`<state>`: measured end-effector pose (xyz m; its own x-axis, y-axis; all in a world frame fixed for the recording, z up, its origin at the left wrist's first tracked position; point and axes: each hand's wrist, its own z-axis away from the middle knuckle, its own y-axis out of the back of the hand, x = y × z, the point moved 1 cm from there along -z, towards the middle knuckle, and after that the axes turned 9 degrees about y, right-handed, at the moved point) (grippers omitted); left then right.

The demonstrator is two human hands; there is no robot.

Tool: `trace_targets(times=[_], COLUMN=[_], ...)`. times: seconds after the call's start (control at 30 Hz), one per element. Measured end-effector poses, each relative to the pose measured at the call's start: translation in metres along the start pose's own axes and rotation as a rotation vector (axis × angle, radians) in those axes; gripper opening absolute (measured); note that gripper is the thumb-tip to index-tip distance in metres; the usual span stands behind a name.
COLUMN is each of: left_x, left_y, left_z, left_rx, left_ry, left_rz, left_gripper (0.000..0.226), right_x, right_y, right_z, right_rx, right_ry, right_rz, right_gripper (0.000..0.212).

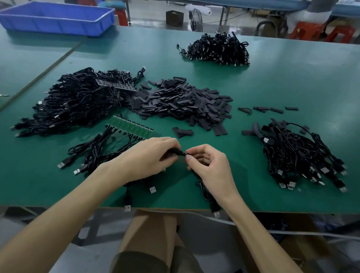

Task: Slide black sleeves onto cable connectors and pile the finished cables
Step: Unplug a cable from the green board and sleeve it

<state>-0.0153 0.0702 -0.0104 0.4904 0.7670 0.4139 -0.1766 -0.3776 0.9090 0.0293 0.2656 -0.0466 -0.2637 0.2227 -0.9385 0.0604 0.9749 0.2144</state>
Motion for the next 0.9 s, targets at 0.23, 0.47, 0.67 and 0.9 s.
trace_targets(times=[0.23,0.47,0.67,0.9], left_x=[0.0045,0.0057,0.0095,0.0095], left_y=[-0.0014,0.0000,-0.0012,-0.0066], left_z=[0.0032,0.0037,0.0024,0.0069], left_rx=[0.066,0.112,0.107,0.085], left_ry=[-0.076,-0.127,-0.200,-0.213], left_rz=[-0.162,-0.172,-0.279,-0.230], left_gripper=[0.025,0.029,0.030,0.026], right_x=[-0.0012,-0.0003,0.0031,0.0073], right_y=[-0.0017,-0.0014,0.0012,0.0046], right_z=[0.0000,-0.0005,0.0001,0.0000], right_rx=[-0.005,0.004,0.020,0.008], right_ry=[0.007,0.028,0.018,-0.002], right_rz=[0.015,-0.023,-0.063,-0.114], right_gripper=[0.008,0.008,0.006,0.004])
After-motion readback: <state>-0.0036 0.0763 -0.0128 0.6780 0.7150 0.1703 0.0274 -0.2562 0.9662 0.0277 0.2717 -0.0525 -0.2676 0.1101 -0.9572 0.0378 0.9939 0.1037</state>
